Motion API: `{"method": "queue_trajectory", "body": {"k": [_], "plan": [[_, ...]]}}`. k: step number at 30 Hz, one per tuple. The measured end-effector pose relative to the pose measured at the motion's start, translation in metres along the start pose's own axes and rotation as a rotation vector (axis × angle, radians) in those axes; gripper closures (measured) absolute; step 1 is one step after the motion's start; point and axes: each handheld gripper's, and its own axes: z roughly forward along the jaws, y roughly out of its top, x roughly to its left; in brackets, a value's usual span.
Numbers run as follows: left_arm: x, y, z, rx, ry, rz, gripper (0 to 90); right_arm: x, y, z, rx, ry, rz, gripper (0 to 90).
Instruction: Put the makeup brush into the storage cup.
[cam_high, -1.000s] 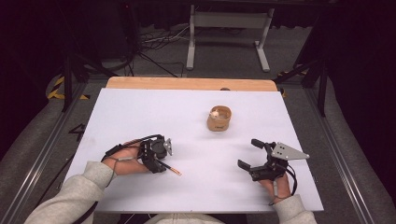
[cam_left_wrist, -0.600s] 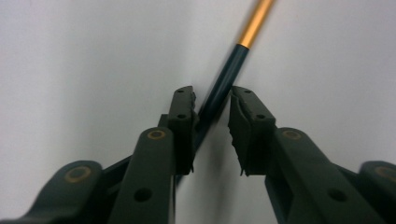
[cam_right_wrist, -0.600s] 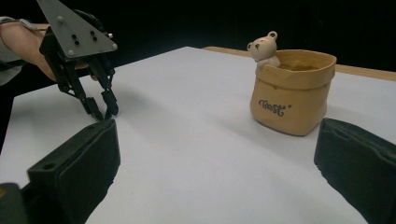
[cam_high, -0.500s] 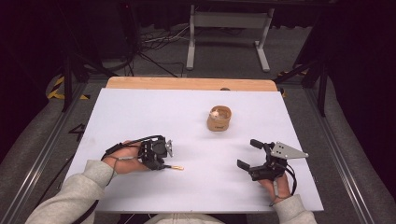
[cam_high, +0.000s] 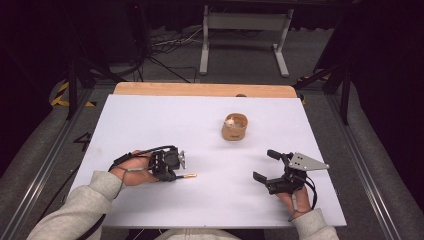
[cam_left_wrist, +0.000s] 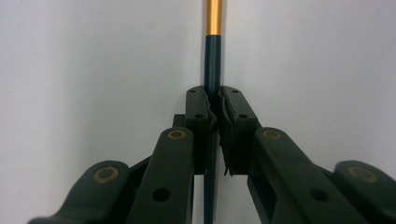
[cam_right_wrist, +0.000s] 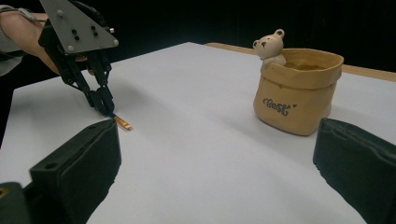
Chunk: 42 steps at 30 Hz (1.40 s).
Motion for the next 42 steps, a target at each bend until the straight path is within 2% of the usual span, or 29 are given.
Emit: {"method": "queue_trajectory", "body": {"k": [7,16,26,28,29,32,33,40,41,42], "plan": [[-0.001,0.001,-0.002,-0.005,0.005,-0.017,82.7,0.000,0.000,0.000,0.002,-0.001,0.001,1.3],[0.001,-0.002,-0.019,-0.077,0.013,-0.030,82.8,0.000,0.000,0.000,0.000,0.001,0.000,1.3],[-0.006,-0.007,-0.042,-0.233,0.004,-0.066,82.7,0.001,0.001,0.000,0.007,0.000,-0.005,1.3],[-0.007,-0.007,-0.045,-0.270,0.000,-0.057,82.7,0.002,0.001,0.000,0.008,0.002,-0.005,1.3],[-0.007,-0.007,-0.045,-0.270,0.000,-0.057,82.7,0.002,0.001,0.000,0.008,0.002,-0.005,1.3],[-0.011,-0.009,-0.052,-0.348,0.005,-0.069,82.7,0.002,0.001,0.000,0.009,0.004,-0.006,1.3],[-0.011,-0.009,-0.052,-0.348,0.005,-0.069,82.7,0.002,0.001,0.000,0.009,0.004,-0.006,1.3],[-0.017,-0.013,-0.064,-0.521,0.019,-0.080,82.7,0.002,0.001,0.000,0.009,0.003,-0.009,1.3],[-0.017,-0.013,-0.064,-0.521,0.019,-0.080,82.7,0.002,0.001,0.000,0.009,0.004,-0.010,1.3],[-0.018,-0.014,-0.065,-0.544,0.018,-0.086,82.7,0.002,0.001,0.000,0.009,0.004,-0.010,1.3]]}}
